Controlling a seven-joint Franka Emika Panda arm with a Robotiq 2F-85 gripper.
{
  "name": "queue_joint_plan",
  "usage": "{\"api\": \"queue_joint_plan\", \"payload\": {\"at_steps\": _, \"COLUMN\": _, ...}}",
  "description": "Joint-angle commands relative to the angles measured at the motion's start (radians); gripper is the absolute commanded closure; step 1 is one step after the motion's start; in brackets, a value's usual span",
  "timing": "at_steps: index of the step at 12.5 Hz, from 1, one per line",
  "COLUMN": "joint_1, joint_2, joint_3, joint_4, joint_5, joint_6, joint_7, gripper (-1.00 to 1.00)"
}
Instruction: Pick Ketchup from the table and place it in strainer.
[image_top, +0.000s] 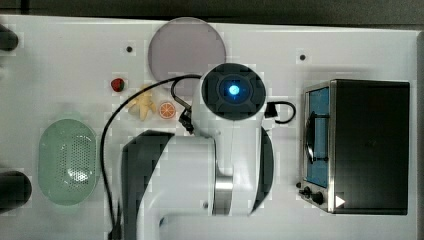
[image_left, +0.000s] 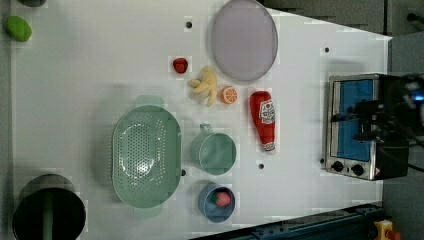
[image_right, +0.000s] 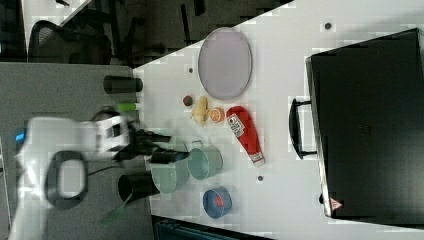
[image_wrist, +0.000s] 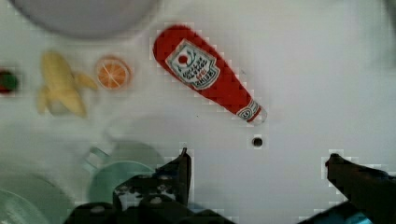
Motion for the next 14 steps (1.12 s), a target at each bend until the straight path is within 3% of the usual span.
{"api": "queue_joint_plan", "payload": {"at_steps": 1, "joint_1": -0.009, "joint_2": 0.012, "joint_3": 0.005, "joint_4": -0.067, "joint_5": -0.001, "joint_6": 0.153, "joint_7": -0.382, "gripper": -1.0}}
{"api": "queue_joint_plan", "payload": {"at_steps": 6, "joint_1": -0.006, "joint_2": 0.098, "joint_3": 0.02, "joint_4": -0.217, "joint_5": -0.013, "joint_6": 0.443, "joint_7": -0.675, "gripper": -1.0}}
{"api": "queue_joint_plan", "payload": {"at_steps": 14, "joint_1": 0.003, "joint_2": 0.338, "joint_3": 0.034, "joint_4": -0.29, "joint_5": -0.061, "joint_6": 0.787, "joint_7": -0.669, "gripper": -1.0}}
